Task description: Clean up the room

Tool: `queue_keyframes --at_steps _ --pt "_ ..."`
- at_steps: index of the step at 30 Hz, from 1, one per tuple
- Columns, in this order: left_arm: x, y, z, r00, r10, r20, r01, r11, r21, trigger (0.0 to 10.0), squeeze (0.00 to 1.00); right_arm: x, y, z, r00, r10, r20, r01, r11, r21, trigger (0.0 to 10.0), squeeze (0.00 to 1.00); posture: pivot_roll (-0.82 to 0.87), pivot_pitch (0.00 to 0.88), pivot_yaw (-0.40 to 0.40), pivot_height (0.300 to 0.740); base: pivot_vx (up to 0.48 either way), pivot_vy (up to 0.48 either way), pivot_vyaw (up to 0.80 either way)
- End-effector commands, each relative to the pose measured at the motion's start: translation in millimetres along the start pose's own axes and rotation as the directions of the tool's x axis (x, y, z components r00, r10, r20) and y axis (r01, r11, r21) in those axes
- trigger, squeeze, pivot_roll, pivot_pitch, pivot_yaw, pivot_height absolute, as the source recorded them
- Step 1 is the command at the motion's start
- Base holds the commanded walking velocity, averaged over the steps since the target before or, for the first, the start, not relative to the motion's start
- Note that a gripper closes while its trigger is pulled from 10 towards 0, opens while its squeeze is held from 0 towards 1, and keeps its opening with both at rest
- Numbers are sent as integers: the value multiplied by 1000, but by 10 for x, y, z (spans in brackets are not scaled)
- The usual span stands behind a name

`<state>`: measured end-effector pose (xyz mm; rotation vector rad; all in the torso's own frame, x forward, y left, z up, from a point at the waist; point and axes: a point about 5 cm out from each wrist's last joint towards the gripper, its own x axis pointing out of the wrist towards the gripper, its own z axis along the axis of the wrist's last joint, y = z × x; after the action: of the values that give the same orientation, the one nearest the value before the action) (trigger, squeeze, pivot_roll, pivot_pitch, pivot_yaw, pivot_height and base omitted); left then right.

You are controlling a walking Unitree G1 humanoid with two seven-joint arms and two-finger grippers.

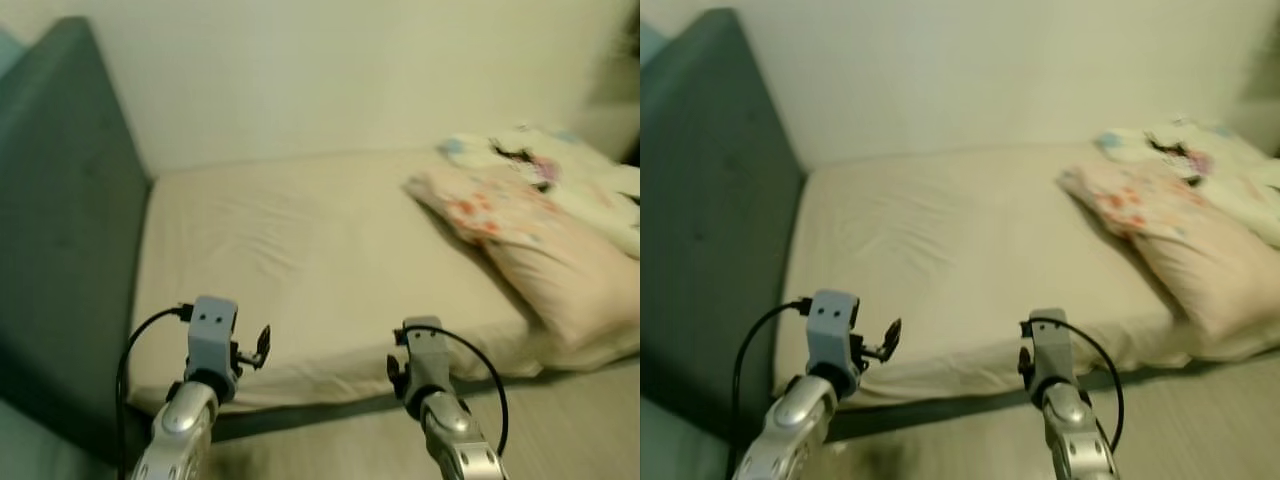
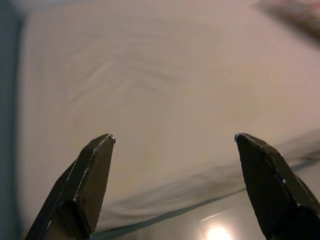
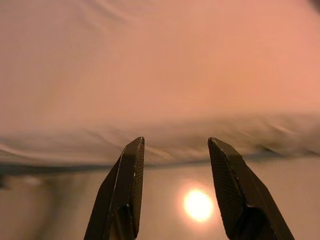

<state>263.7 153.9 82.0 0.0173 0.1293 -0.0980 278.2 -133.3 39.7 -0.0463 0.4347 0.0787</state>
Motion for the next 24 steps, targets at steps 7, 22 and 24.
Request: queue_keyframes --at_steps 7,22,24 --pt "9 -39 -2 1000 -6 -1 6 1000 -3 10000 0 -13 -78 -75 999 -16 -28 16 1000 -12 10000 0 -66 106 -27 740 280 0 0" --pt "20 -14 -6 1000 23 -3 -23 1000 4 10000 0 8 -72 -52 1000 -12 -21 11 1000 -16 10000 0 -64 108 -25 740 34 0 0" --pt "18 -12 -3 1000 24 -1 -24 1000 9 10000 0 12 -77 -48 1000 -12 -19 12 1000 -15 10000 0 -64 108 -25 740 0 0 0"
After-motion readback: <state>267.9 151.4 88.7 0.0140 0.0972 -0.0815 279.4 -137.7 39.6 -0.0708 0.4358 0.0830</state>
